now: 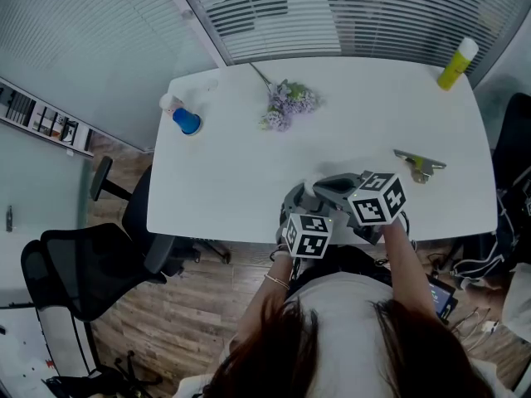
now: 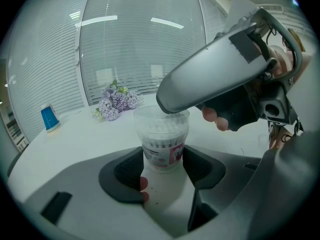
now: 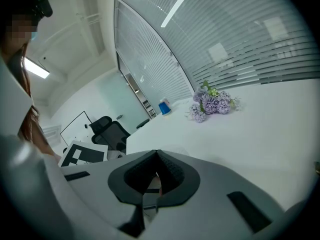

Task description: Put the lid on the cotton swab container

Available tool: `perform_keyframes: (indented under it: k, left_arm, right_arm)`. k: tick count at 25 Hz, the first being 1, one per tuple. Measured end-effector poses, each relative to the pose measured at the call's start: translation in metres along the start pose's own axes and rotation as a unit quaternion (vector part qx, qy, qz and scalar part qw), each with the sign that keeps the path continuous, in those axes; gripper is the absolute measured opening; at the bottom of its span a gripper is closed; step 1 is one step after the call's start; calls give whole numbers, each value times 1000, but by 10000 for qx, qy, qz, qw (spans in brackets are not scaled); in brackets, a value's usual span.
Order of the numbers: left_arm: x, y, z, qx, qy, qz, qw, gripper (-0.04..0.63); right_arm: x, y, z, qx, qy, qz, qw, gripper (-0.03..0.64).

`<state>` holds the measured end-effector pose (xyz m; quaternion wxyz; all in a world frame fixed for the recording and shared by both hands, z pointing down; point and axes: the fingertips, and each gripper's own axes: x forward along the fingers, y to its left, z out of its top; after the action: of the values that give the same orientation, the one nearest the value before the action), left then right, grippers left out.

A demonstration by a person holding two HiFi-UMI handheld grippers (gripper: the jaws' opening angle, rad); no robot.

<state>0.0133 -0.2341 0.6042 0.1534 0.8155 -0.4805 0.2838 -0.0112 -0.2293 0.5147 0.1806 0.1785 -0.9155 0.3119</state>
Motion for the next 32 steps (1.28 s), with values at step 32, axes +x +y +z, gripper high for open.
perform_keyframes:
  k: [32]
  left_arm:
    - [-1,-2,2,-53,-31,-125,9999,261]
  right_arm:
    - [12,3,-5,-280,448,-154,9985,28]
